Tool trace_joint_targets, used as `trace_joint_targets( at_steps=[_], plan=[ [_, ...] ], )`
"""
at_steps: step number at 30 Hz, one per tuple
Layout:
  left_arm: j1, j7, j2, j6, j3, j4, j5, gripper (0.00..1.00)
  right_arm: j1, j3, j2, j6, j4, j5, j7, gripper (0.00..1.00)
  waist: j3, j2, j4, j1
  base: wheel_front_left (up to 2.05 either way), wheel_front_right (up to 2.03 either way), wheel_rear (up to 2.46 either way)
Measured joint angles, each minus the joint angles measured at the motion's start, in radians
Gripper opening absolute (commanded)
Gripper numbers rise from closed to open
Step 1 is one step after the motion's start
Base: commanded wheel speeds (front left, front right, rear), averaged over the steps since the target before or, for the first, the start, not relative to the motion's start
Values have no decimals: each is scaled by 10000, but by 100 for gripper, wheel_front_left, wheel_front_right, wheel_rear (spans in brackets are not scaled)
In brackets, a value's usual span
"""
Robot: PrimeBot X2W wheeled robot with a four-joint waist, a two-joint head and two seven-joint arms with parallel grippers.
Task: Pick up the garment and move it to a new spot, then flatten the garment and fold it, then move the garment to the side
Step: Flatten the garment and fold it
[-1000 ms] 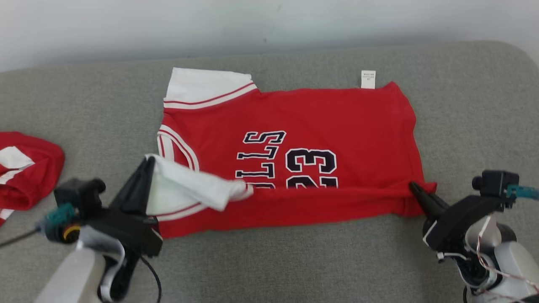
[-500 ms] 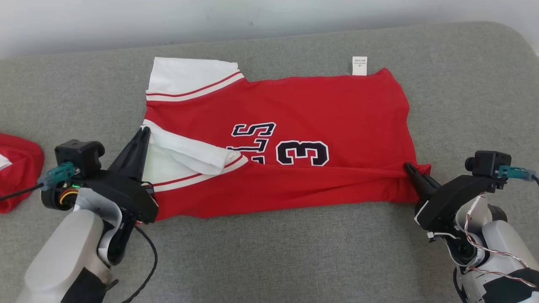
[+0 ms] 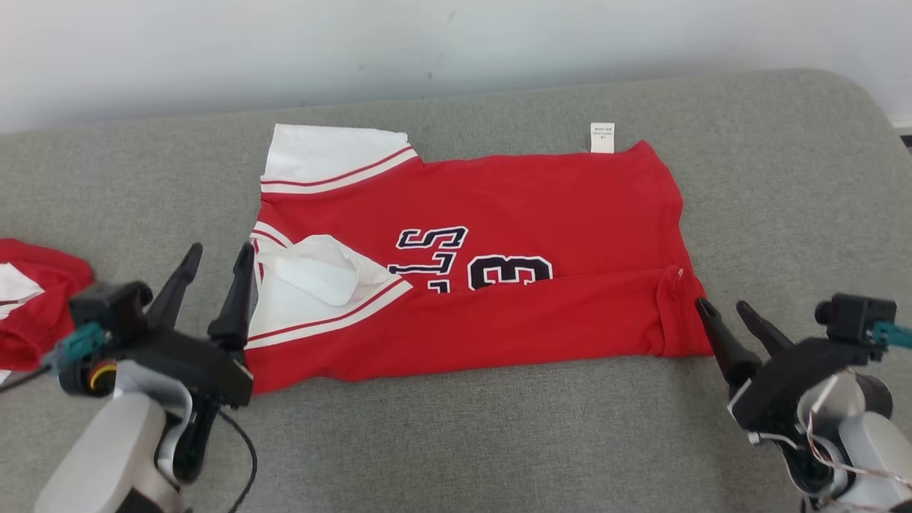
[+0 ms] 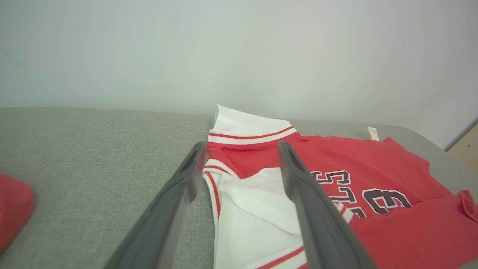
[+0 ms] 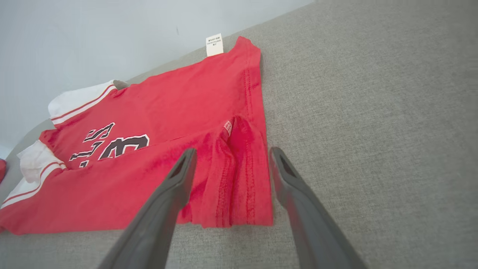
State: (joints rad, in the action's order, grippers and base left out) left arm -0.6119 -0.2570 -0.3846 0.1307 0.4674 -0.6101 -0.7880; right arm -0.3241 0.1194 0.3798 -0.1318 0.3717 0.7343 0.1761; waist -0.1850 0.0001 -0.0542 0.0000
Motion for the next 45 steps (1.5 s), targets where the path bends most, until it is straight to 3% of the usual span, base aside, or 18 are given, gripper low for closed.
trace_joint_targets(
  at_steps=[6, 13, 25, 26, 27, 28, 29, 38, 45],
  plan=[
    [1618, -54, -107, -401, -520, 1058, 403, 100, 729, 69, 305, 0, -274, -560, -403, 100, 129, -1, 79, -2, 0, 0, 0],
    [2957, -54, 75, -815, -593, 1526, 769, 100, 678, 104, 224, 0, 123, -1266, -938, 100, -43, -1, 204, -1, 0, 0, 0],
    [2604, 36, 485, -518, -451, 568, 731, 100, -145, 245, -240, 0, 1565, -1923, -1469, 100, -484, 0, 330, 1, 0, 0, 0],
    [2525, 58, 556, -510, -451, 393, 665, 100, -225, 316, -316, 0, 1687, -1923, -1455, 85, -517, 0, 327, 1, 0, 0, 0],
    [2446, 142, 625, -495, -420, 224, 610, 98, -280, 372, -372, 0, 1772, -1919, -1459, 46, -544, 0, 324, 1, 0, 0, 0],
    [2381, 146, 675, -451, -403, 105, 593, 35, -337, 424, -401, 0, 1831, -1904, -1503, 2, -567, -1, 322, 0, 0, 0, 0],
    [2321, 203, 719, -424, -384, -44, 550, 0, -384, 474, -416, 0, 1889, -1887, -1524, 0, -582, -1, 324, 0, 0, 0, 0],
    [2482, 31, 989, -234, -481, -564, 393, 0, -5, 727, -428, 0, 2123, -1396, -2029, 0, -76, 0, 339, 1, 0, 0, 0],
    [3700, -31, 1095, -349, -857, 58, 345, 0, 1139, 823, -174, 0, 1590, -809, -1935, 0, 689, -1, 402, 0, 0, 0, 0]
  ],
)
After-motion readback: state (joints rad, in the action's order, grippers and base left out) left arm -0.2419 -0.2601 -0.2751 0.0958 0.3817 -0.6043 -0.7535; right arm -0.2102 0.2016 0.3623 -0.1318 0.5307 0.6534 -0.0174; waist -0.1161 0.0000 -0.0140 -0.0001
